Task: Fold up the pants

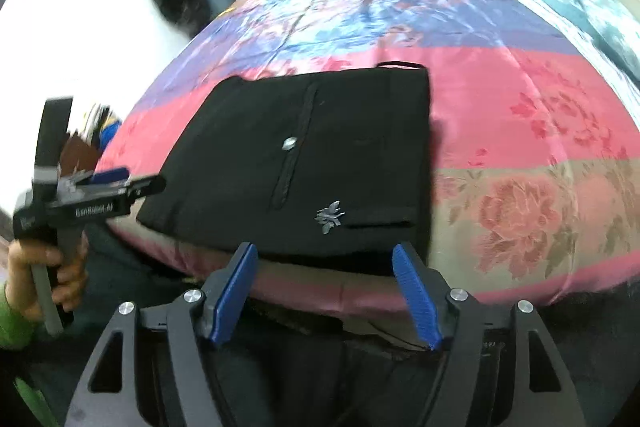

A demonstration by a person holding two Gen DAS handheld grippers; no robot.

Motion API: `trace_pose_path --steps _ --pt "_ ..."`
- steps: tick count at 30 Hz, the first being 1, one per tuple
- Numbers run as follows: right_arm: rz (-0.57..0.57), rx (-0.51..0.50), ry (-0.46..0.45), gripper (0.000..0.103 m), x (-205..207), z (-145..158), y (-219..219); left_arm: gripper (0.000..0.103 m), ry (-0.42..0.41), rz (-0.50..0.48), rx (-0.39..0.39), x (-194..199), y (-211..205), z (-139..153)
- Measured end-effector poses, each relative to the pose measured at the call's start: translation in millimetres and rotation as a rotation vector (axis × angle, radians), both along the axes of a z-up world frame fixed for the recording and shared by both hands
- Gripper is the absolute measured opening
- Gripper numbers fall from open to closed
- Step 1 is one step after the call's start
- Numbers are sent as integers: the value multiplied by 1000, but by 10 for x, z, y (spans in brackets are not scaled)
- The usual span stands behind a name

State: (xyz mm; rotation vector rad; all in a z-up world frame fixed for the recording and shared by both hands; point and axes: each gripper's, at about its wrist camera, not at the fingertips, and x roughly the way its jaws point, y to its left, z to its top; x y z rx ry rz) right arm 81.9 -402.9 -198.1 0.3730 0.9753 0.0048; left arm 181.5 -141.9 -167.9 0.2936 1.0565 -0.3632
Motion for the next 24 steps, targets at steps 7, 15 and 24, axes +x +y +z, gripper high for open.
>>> trace_pose_path --steps 7,15,24 --pt "-34 29 7 70 -9 -37 -73 96 -2 0 8 -8 46 0" --pt "-85 207 -99 73 42 -11 -629 96 153 159 -257 557 762 -96" --pt "27 430 82 74 722 -717 -969 96 365 -16 -404 899 553 -536"
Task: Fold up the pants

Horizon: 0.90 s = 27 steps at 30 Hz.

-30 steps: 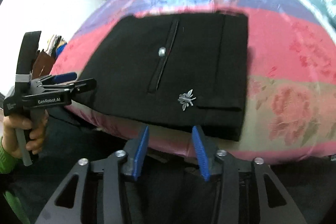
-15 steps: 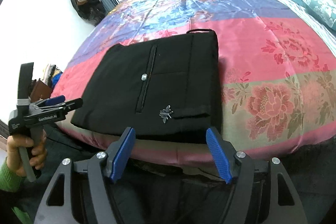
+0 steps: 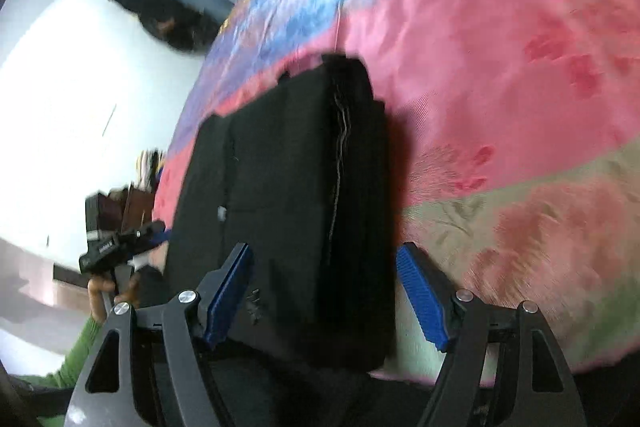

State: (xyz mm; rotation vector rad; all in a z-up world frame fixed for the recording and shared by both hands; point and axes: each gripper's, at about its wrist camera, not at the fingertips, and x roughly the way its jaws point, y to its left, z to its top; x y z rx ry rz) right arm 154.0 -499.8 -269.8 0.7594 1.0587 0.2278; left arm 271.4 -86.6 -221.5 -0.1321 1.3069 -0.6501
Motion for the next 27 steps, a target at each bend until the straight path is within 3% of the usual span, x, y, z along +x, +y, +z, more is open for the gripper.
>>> trace_pose_path --steps 4,6,7,8,9,11,15,18,23,25,27 --pt "37 86 -31 85 145 -126 12 95 -36 -50 6 27 -203 -101" --pt "7 150 -36 85 165 -163 -8 68 -25 -47 -65 25 -257 -84" --pt "15 159 -41 80 162 -152 21 54 -12 -39 -82 17 -290 -87" --pt "41 135 -39 67 179 -137 69 44 -28 -32 -68 -3 -301 -76" --pt "69 69 -29 59 181 -110 130 38 -49 -39 -63 -25 -321 -54" --pt "88 44 -44 45 189 -27 200 21 -56 -26 -87 -49 -290 27" --pt "111 22 -125 36 219 367 369 20 -88 -17 -180 -47 -208 398" --pt "157 7 -211 36 381 771 531 20 -174 -21 -216 74 -204 833" --pt "159 2 -360 35 1010 1400 422 20 -274 46 -297 706 -57 1401" --pt "144 -12 -384 36 1372 1516 328 21 -302 71 -304 985 -70 1492" --pt "116 -38 -373 38 1666 1450 264 30 -319 85 -244 1256 -167 1386"
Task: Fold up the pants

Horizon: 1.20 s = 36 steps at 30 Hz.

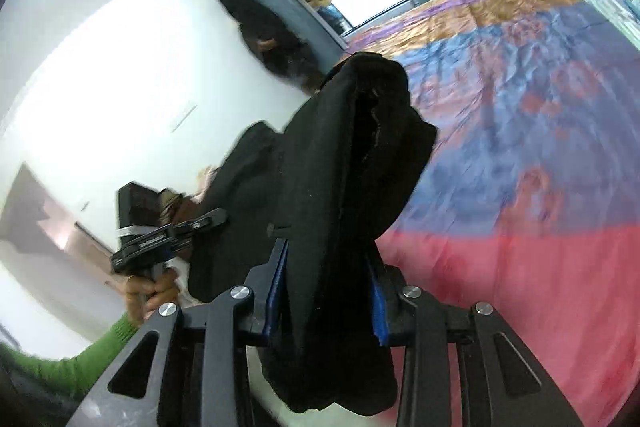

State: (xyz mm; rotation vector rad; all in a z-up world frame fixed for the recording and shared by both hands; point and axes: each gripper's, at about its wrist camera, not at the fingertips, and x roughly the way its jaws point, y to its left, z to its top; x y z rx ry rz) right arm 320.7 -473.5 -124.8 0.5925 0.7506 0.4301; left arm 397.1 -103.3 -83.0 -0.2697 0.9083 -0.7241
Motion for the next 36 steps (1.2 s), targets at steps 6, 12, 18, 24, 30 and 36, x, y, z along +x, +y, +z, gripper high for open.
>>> trace_pose_path --steps 6,12,18,24,30,36 --pt "-196 -288 392 57 257 -1064 -421 57 111 232 526 265 202 -1150" --pt "-316 -410 334 83 -938 -906 -968 89 -15 332 643 -412 1046 -1072" --pt "-404 -624 319 103 -1318 -400 -909 93 -161 409 606 -729 970 -564" --pt "-453 -790 132 103 -1273 299 -242 99 -246 416 462 -1079 573 139" --pt "-445 -754 61 103 -1266 543 511 99 -265 506 522 -1572 433 365" --pt "-339 -710 158 103 -1571 242 1081 99 -197 423 636 -2018 294 142"
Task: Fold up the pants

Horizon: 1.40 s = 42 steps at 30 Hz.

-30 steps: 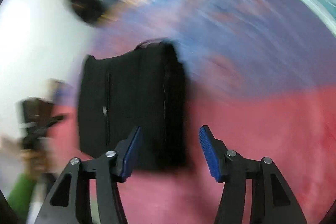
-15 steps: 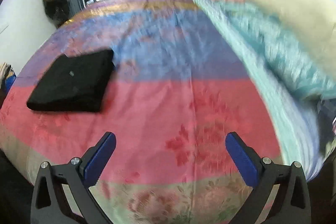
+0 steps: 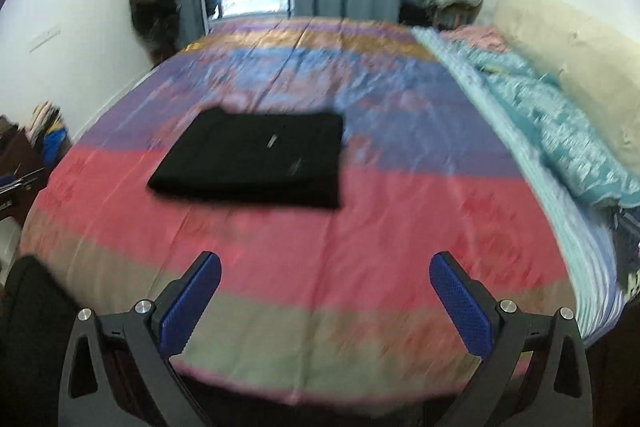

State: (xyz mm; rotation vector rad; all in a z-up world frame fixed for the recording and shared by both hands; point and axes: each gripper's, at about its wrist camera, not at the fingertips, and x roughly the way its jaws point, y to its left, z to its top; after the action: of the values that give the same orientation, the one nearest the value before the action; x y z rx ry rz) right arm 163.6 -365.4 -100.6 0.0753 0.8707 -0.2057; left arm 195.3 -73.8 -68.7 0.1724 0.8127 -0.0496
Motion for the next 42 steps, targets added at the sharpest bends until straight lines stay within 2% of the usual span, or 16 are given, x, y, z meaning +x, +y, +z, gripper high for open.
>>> trace_pose_path --steps 3,6,12,20,25,30,42 --pt "-5 19 52 103 -125 -83 89 99 30 -44 17 -161 -39 -38" --pt "-28 13 76 103 -221 -73 109 99 49 -69 1 -267 -67 -25" --pt "-33 23 59 103 -331 73 281 100 114 -110 -31 -328 -141 19" --pt "-1 -15 16 103 -421 284 514 103 109 -129 -34 -432 -207 115" --pt "-8 -5 5 103 -433 365 524 102 119 -133 -39 -480 -239 158" --pt "-17 -35 -4 103 -436 394 536 102 113 -135 -36 -501 -264 182" --pt "-56 -12 2 103 -443 379 456 102 112 -142 -29 -519 -288 185"
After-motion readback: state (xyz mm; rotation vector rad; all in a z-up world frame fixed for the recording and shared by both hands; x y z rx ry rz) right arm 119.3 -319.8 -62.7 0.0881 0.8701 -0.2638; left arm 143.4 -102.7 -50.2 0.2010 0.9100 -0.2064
